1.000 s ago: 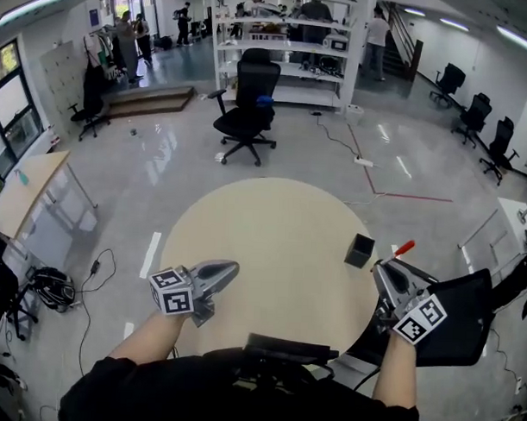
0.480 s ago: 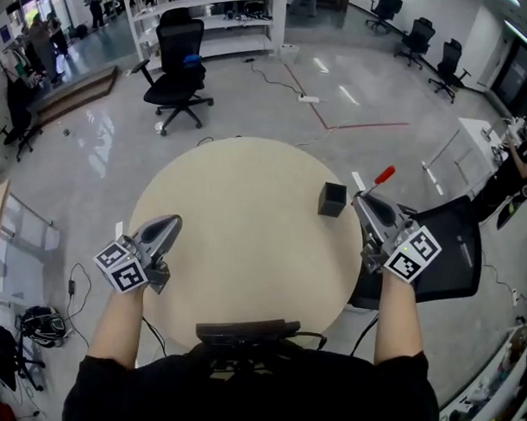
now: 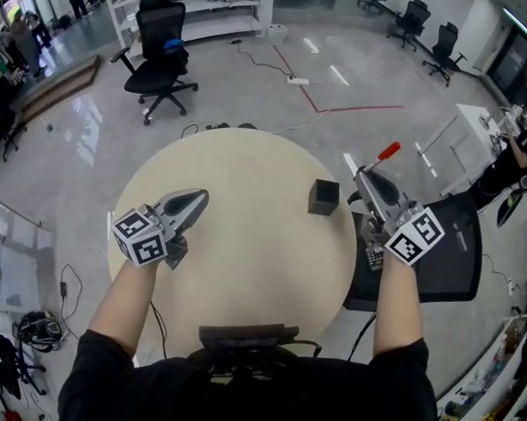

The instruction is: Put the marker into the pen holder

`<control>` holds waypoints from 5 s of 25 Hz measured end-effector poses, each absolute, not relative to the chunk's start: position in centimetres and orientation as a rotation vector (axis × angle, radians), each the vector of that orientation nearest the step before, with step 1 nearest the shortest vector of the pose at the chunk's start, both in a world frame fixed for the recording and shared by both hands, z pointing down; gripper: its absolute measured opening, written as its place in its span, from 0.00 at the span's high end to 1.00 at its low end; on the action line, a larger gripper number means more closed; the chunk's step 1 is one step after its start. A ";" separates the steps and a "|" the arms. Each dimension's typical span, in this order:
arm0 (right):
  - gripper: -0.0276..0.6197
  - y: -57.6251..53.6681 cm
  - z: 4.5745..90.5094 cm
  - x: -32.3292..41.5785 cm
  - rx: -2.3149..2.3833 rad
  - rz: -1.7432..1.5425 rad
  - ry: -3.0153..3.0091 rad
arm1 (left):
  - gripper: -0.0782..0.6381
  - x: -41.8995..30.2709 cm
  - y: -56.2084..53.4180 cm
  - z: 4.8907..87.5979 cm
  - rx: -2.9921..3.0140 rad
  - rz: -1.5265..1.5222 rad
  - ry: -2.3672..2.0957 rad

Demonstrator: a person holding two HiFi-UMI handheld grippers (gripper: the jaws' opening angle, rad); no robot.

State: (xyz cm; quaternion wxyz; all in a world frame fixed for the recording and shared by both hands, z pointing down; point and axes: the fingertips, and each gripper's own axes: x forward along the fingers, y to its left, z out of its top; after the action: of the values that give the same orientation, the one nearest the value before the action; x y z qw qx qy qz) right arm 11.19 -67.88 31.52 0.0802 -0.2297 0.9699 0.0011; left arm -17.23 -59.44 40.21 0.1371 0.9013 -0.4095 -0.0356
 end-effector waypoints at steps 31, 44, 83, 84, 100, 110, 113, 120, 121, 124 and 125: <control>0.91 -86.3 60.0 14.9 -0.928 -0.264 2.967 | 0.90 -3.0 -77.9 65.3 2.432 -0.010 -0.785; 0.91 -85.9 64.4 15.5 -0.960 -0.191 2.995 | 0.90 -1.4 -77.3 67.6 2.442 -0.002 -0.712; 0.90 -86.4 62.9 16.6 -1.036 -0.201 2.914 | 0.90 -1.0 -76.9 65.6 2.491 -0.039 -0.702; 0.90 -86.4 62.5 16.8 -1.051 -0.198 2.900 | 0.90 -1.0 -76.8 65.5 2.492 -0.040 -0.705; 0.90 -81.9 53.5 17.3 -1.113 -0.134 2.876 | 0.90 -3.2 -73.0 56.3 2.566 -0.095 -0.803; 0.95 -71.9 46.9 9.6 -0.933 -0.216 2.979 | 0.90 -9.6 -63.2 47.0 2.581 -0.173 -0.938; 0.95 -68.2 46.1 6.2 -0.877 -0.268 3.011 | 0.90 -12.6 -59.7 45.7 2.571 -0.173 -0.978; 0.95 -59.9 42.6 0.3 -0.788 -0.333 3.009 | 0.90 -18.9 -51.4 43.0 2.599 -0.137 -1.038; 0.95 -58.7 42.1 -0.3 -0.786 -0.334 3.016 | 0.90 -19.7 -50.1 42.7 2.614 -0.123 -1.038; 0.95 -55.5 40.6 -2.0 -0.791 -0.333 3.019 | 0.90 -22.3 -46.9 41.3 2.634 -0.121 -1.059; 0.95 -54.6 40.1 -2.4 -0.788 -0.331 3.013 | 0.90 -23.0 -45.9 40.8 2.633 -0.133 -1.071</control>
State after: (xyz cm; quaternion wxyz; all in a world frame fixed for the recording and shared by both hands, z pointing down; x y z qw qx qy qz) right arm -2.44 -54.59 40.14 0.0051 -0.2515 0.9620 -0.1058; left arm -23.01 -45.91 40.76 0.1474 0.9152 -0.3722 -0.0464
